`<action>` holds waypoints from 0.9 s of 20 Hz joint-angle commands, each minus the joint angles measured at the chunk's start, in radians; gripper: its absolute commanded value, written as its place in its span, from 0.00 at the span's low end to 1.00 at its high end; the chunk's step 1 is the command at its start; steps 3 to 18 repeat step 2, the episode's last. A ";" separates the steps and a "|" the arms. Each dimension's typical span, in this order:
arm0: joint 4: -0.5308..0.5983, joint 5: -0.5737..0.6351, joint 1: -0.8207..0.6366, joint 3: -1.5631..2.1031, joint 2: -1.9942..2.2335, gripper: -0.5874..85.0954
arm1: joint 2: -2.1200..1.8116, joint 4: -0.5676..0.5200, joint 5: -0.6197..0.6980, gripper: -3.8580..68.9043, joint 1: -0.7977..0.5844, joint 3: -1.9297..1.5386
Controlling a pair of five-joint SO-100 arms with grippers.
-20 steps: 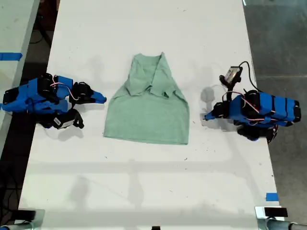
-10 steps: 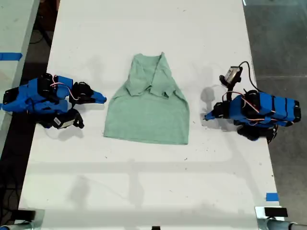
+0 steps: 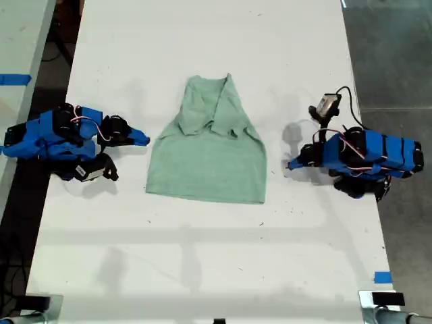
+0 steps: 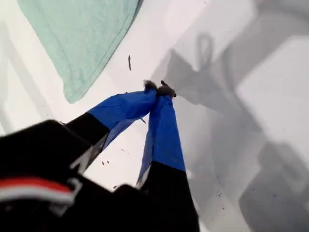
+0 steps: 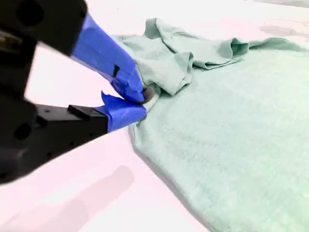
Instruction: Fold t shirt
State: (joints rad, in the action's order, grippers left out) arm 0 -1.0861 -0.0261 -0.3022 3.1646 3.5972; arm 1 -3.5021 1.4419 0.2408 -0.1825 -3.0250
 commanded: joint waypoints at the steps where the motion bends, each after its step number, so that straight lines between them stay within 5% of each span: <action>1: 0.000 -0.018 -0.003 0.003 0.008 0.01 | -0.005 0.000 -0.008 0.05 0.005 -0.015; 18: 0.000 -0.018 -0.003 0.003 0.008 0.01 | -0.005 0.000 -0.006 0.05 0.005 -0.015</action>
